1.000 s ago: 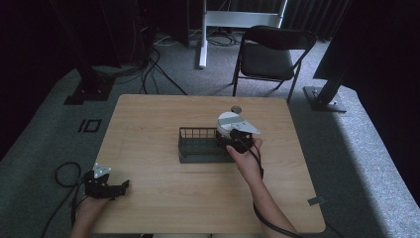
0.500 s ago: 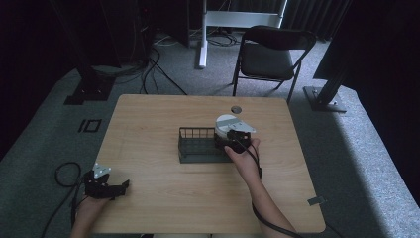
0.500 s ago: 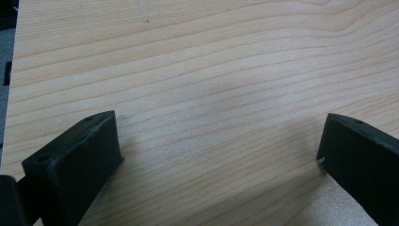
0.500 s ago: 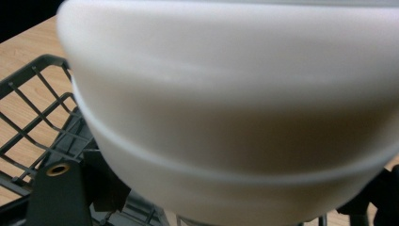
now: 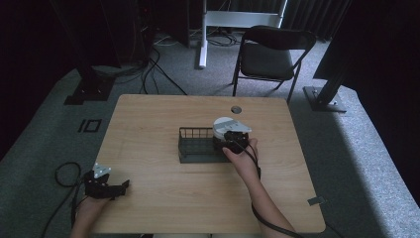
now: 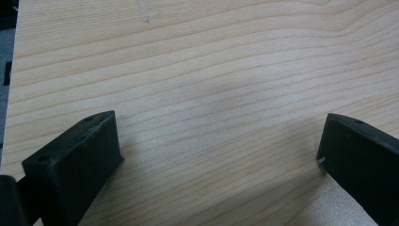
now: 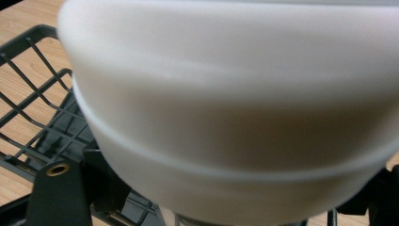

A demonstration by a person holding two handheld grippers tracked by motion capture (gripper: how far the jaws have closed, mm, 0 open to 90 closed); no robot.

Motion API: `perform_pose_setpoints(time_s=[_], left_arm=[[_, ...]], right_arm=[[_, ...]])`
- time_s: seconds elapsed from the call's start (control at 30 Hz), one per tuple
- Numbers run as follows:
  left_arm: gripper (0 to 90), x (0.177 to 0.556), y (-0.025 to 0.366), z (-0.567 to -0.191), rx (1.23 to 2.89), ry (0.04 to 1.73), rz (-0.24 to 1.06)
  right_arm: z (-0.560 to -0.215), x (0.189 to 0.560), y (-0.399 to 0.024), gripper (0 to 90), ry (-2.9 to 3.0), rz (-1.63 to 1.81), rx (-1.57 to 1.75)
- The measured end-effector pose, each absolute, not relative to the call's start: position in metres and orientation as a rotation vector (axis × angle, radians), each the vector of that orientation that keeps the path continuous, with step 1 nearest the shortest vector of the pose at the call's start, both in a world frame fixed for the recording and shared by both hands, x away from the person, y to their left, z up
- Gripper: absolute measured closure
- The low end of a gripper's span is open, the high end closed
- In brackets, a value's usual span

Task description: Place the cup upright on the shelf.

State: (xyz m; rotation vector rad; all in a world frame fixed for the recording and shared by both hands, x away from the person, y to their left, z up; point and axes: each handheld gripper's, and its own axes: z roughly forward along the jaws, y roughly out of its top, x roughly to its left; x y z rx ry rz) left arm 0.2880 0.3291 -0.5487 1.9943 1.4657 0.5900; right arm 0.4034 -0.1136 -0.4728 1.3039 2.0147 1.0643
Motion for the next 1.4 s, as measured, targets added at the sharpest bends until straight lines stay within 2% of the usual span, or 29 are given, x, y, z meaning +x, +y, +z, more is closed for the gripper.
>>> perform_pose_setpoints(time_s=[0.5, 0.7, 1.4], left_arm=[[0.1, 0.288, 0.329, -0.549, 1.994, 1.466, 0.590], [0.1, 0.288, 0.329, -0.549, 1.994, 1.466, 0.590], [0.1, 0.288, 0.329, -0.549, 1.994, 1.466, 0.590]], right_arm=[[-0.476, 0.401, -0.117, 17.2, 2.034, 1.099, 1.300], [-0.474, 0.399, -0.121, 13.4, 2.029, 1.131, 1.304], [-0.470, 0.380, -0.135, 13.0, 2.008, 1.197, 1.267]])
